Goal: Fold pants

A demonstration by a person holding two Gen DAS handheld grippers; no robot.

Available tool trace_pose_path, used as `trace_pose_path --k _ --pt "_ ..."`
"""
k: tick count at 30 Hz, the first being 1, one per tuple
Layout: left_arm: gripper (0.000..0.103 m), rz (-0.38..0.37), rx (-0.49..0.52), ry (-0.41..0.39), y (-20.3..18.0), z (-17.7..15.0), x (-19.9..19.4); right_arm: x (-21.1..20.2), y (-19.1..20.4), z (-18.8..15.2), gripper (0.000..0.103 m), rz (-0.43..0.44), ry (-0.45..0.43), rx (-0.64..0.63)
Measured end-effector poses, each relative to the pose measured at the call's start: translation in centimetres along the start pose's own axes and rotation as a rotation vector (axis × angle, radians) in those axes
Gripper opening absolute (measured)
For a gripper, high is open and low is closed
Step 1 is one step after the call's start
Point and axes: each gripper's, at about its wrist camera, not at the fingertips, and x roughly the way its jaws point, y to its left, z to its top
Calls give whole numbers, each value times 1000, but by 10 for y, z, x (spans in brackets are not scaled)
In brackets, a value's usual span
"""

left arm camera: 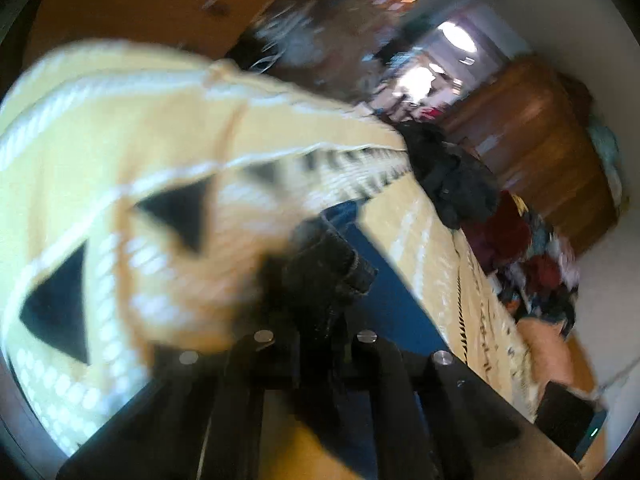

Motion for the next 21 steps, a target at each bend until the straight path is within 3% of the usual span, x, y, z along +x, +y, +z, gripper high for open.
trace_pose_path --k 3,6,10,11,13,16,19,20,21 --pt "8 -25 125 1 -44 -1 -1 -59 -16 -13 16 -19 -121 118" --pt "8 -105 266 38 -106 -11 5 -142 -43 -47 16 -157 -255 238" --pt "8 -272 434 107 -200 -47 18 -243 -87 -124 17 -377 -381 435" --pt "8 -315 466 126 -223 -59 21 -271 -102 -156 17 -442 -402 511" --pt "8 -373 530 153 -261 -84 26 -300 -118 -197 17 -501 -420 616" --pt "8 -481 659 223 -318 -145 32 -334 -134 -260 17 -553 -445 744" --pt "9 -583 824 379 -355 -238 48 -346 -137 -306 17 -569 -446 797" --pt "9 -587 869 429 -357 -262 50 -346 -140 -322 17 -560 -442 820" --pt "9 -567 941 539 -357 -301 62 -345 -142 -332 17 -552 -437 837"
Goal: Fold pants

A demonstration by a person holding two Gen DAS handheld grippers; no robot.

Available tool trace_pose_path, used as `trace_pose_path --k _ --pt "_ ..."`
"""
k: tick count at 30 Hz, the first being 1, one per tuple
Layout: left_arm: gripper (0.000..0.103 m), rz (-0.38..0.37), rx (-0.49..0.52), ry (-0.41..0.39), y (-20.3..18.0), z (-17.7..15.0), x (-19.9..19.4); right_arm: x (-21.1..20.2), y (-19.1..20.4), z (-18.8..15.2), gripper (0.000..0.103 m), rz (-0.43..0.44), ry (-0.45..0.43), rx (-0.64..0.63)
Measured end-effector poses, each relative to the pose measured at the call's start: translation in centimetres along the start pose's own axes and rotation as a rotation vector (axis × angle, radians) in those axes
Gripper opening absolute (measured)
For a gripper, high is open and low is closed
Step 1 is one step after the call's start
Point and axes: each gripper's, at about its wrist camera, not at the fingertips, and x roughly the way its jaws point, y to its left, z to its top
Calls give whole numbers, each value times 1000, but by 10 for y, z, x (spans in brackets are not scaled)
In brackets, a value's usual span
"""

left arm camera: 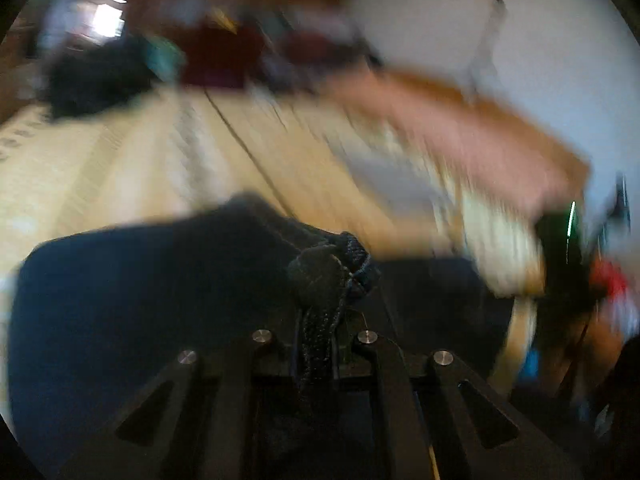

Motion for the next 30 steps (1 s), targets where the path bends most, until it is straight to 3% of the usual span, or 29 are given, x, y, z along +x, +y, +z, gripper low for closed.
trace_pose_path --k 1,2,3,5,7,9,13,19,23,24,25,27,30 --pt "13 -11 26 94 -10 -14 24 -3 -2 -4 17 4 8 8" --pt "14 50 96 200 -21 -36 49 -1 -7 -8 17 16 23 17" --pt "15 72 141 166 -27 -38 47 -2 -8 -10 18 25 33 18" --pt "27 43 151 178 -30 -30 39 -4 -6 -11 22 51 43 5" --pt "28 21 143 199 -26 -28 35 -6 4 -7 46 97 32 -9" --pt "28 19 170 209 -26 -33 27 4 15 2 57 194 55 -8" --pt "33 12 138 195 -38 -46 15 51 29 8 57 392 241 86" --pt "33 51 -3 109 -26 -44 -38 79 37 1 57 352 354 135" --pt "33 108 -100 45 5 -41 -77 89 43 2 55 324 392 129" --pt "33 141 -132 28 16 -42 -87 93 46 0 49 327 406 125" --pt "33 164 -159 17 26 -44 -95 92 47 -5 29 324 414 124" --pt "33 208 -234 -4 52 -49 -110 93 51 -10 20 342 411 133" --pt "33 249 -290 -39 72 -54 -127 68 53 -11 16 437 337 176"
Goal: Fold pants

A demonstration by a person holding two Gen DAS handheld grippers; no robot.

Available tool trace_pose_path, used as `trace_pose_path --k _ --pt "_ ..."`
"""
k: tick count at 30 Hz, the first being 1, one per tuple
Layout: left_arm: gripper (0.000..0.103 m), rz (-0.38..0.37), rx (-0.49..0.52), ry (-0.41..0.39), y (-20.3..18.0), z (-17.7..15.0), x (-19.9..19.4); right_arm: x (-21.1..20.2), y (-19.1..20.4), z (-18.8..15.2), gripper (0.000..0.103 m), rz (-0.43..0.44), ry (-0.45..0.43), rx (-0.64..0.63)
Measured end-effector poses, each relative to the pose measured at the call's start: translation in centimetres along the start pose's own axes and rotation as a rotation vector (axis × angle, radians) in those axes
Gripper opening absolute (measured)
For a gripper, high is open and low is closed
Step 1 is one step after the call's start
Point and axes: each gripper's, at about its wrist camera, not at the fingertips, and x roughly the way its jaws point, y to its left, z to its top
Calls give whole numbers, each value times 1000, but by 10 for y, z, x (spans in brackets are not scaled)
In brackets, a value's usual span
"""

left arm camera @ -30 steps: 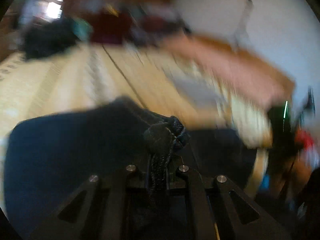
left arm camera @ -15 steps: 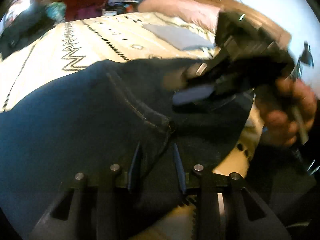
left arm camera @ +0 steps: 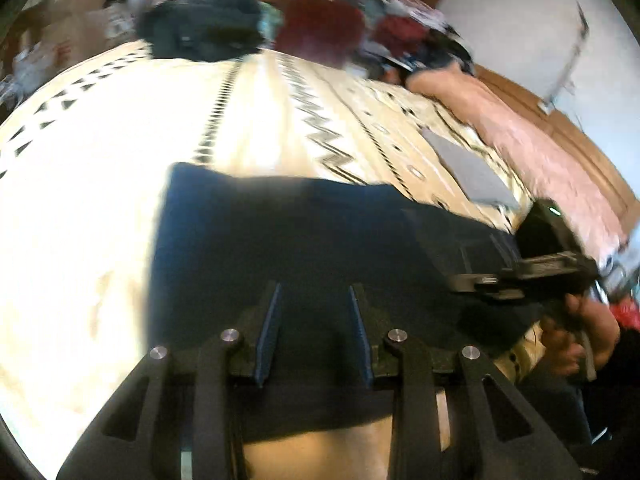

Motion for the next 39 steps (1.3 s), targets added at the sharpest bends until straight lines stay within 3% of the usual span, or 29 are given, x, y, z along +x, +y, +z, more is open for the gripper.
trace_pose_path --k 3,6,8,12,14,17,21,22,24,25,26,27,28,29,30,32,35,37,39 --pt "33 30 -19 -11 16 -1 -4 -13 0 -7 16 -11 -49 -13" --pt "33 45 -8 10 22 -6 3 5 -24 -12 16 -73 -7 10" --pt "33 49 0 10 19 -7 4 6 -28 -15 16 -64 -18 7" --pt "38 49 41 16 13 -11 13 -9 -11 -14 34 -159 -51 -82" --pt "38 59 33 28 19 -14 17 -27 8 -16 34 -249 -120 -171" --pt "37 41 5 28 19 -11 18 -36 35 -10 34 -232 -178 -280" --pt "38 -71 -27 1 16 -7 6 8 54 26 31 -176 -114 -425" --pt "38 -70 -28 0 18 -7 6 18 52 33 31 -173 -91 -438" --pt "36 16 -41 64 37 -15 17 56 29 52 27 -272 0 -428" --pt "18 18 -62 92 47 -19 22 69 20 55 11 -270 50 -397" --pt "11 -2 -115 82 60 -20 19 69 14 59 4 -272 34 -380" --pt "11 -38 -169 77 69 -16 10 66 14 61 2 -282 38 -373" --pt "12 -50 -183 62 71 -14 2 62 21 59 8 -302 32 -386" --pt "22 -50 -188 0 75 -12 -16 53 35 52 9 -351 -9 -440" --pt "24 -58 -200 -34 81 -11 -28 45 51 41 9 -339 -40 -491" --pt "24 -77 -221 -49 90 -13 -37 41 79 16 8 -247 -61 -559" --pt "24 -122 -178 -10 88 -20 -33 71 102 -32 8 -195 15 -678" --pt "24 -103 -104 71 77 -31 -17 107 93 -61 8 -254 129 -725" --pt "24 -73 -82 101 77 -34 -9 108 86 -69 7 -257 82 -728"
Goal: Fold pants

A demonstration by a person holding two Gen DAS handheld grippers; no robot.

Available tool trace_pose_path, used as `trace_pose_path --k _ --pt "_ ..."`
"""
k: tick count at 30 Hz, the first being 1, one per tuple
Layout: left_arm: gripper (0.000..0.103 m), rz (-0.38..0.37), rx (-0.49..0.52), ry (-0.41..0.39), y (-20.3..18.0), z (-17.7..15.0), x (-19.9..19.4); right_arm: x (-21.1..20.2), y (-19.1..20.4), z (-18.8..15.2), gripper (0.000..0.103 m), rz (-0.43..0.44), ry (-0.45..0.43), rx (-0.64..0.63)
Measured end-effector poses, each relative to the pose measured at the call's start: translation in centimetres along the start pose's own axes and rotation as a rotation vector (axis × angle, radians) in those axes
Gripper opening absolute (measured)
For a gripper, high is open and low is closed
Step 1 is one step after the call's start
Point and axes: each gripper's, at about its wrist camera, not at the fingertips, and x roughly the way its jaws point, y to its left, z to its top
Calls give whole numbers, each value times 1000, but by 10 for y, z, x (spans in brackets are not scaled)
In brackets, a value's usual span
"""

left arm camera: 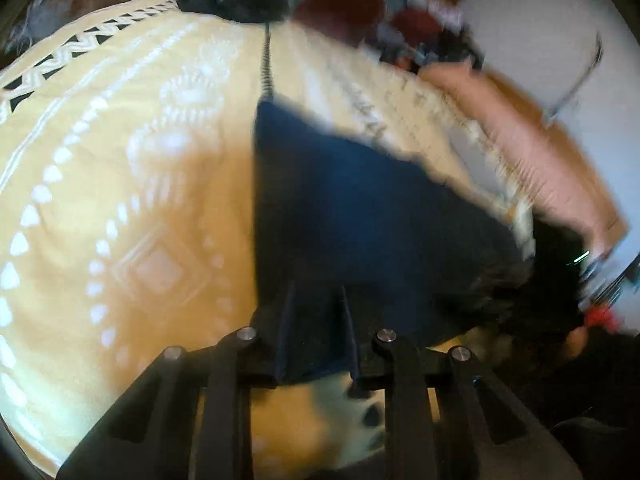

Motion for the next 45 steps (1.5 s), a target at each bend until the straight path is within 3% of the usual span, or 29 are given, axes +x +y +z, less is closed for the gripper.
trace_pose_path --k 2,4,7,10,12,15,17,20,22,24,29,31,35,37,40,45 --pt "23 -44 -54 -14 2 12 -6 -5 -2 8 8 0 14 39" --pt "23 -97 10 -62 -10 39 -14 -17 4 15 11 -6 -28 14" --pt "23 -143 60 -35 -12 83 13 -14 4 20 11 -18 -23 9" --pt "23 -108 16 36 14 118 65 -7 -7 13 10 -26 8 59" --pt "5 -41 -19 75 38 136 95 -2 -13 7 9 -10 22 86" --pt "4 -41 -111 17 58 156 95 -4 -14 7 9 -9 33 101" --pt "23 10 -163 -60 74 161 78 -8 -7 10 9 -65 42 75" --pt "24 -12 -228 -128 95 150 37 -30 26 12 32 -198 -12 -33" --pt "31 -10 -211 -108 99 132 21 -40 51 12 55 -241 -66 -113" --pt "31 -44 -204 -57 99 107 14 -39 91 2 64 -295 -106 -242" --pt "34 -170 -194 64 94 66 26 12 140 -25 61 -444 -41 -482" --pt "34 -181 -177 66 90 66 30 22 142 -28 56 -496 -32 -522" --pt "39 -254 -155 93 80 89 51 41 147 -15 53 -538 -44 -524" --pt "39 -241 -119 127 71 106 75 44 148 -7 53 -538 -52 -511" --pt "48 -263 -107 151 64 126 99 49 147 8 52 -541 -57 -483" --pt "48 -285 -111 163 64 146 127 52 149 13 51 -544 -55 -459"
